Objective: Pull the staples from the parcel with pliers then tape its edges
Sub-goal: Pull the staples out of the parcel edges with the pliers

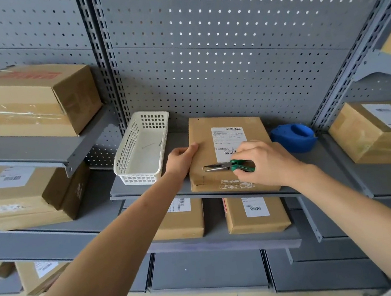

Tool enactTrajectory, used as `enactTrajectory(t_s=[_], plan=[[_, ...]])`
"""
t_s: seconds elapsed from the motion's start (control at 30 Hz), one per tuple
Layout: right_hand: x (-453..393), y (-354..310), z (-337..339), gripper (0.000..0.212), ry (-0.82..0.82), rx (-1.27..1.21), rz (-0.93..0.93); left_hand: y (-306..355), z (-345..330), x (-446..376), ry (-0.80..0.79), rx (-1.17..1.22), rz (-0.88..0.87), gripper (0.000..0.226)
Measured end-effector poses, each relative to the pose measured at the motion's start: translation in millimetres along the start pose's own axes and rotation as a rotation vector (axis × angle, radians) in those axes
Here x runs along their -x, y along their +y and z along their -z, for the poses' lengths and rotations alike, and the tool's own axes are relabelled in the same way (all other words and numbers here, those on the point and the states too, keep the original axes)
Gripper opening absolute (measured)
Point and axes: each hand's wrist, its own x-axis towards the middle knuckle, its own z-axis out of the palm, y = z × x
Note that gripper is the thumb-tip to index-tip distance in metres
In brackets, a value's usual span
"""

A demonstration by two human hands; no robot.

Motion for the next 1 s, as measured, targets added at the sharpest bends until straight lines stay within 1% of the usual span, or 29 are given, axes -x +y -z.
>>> enactTrajectory(t_s=[0.1, 0.67, 0.87, 1.0], plan=[[-1.4, -1.7, -0.5, 0.034, -0.005, 0.002, 0.013, -1.4, 0.5, -1.0, -0.005, -0.005, -0.011, 0.056], [-8.6, -3.0, 3.6, 0.027, -0.019, -0.054, 0.006, 1.8, -0.4, 2.1, -0.002, 0.007, -0.005, 0.051], [-10.5, -1.6, -0.3, 0.027, -0.01, -0.056, -0.002, 3.2, -0.4, 5.1, -0.011, 0.017, -0.006, 0.055], [-11.1, -1.9, -0.8, 0.023, 0.009, -0.09, -0.004, 2.9, -0.5, 4.4, -0.009, 0.013, -0.007, 0.056]])
